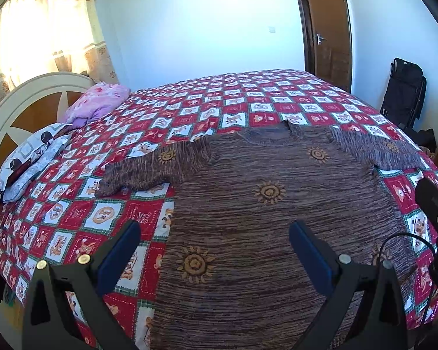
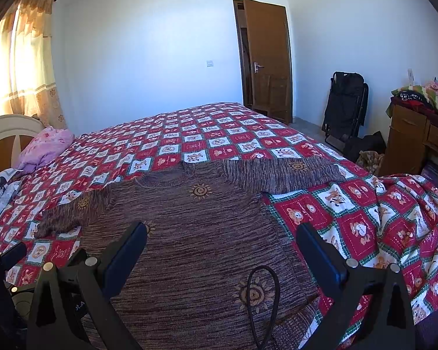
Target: Fold small clothes
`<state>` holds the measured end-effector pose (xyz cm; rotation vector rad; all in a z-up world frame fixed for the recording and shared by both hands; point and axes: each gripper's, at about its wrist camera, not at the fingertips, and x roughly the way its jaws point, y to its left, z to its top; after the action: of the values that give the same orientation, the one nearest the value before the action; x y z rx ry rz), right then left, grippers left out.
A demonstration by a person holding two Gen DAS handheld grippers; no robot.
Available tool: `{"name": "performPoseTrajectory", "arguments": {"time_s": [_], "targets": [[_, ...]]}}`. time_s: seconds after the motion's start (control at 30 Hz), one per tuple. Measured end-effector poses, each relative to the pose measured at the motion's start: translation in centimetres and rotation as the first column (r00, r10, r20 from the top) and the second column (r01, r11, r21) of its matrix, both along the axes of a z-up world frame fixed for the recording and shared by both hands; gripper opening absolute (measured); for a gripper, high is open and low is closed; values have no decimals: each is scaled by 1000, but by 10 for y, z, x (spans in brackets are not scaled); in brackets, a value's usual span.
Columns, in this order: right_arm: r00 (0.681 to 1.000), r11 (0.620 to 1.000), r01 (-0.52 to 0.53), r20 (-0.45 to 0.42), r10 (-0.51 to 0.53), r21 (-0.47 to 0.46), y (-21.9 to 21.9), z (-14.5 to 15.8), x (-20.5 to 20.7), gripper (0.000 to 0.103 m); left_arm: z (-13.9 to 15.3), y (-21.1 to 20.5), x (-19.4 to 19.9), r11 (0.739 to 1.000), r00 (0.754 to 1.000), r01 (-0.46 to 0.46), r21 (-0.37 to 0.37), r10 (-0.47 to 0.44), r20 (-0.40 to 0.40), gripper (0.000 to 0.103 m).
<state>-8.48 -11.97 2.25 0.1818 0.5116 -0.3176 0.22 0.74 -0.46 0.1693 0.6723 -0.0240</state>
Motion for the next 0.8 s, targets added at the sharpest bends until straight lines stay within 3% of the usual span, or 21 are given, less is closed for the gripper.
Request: {"name": "performPoseTrajectory", "arguments": {"time_s": [0.8], "targets": [[1000,1000,-8,-18,8,6,1,-4,0,102,-6,0,0,1000,999,1,-32,-2,-35,103]]}}
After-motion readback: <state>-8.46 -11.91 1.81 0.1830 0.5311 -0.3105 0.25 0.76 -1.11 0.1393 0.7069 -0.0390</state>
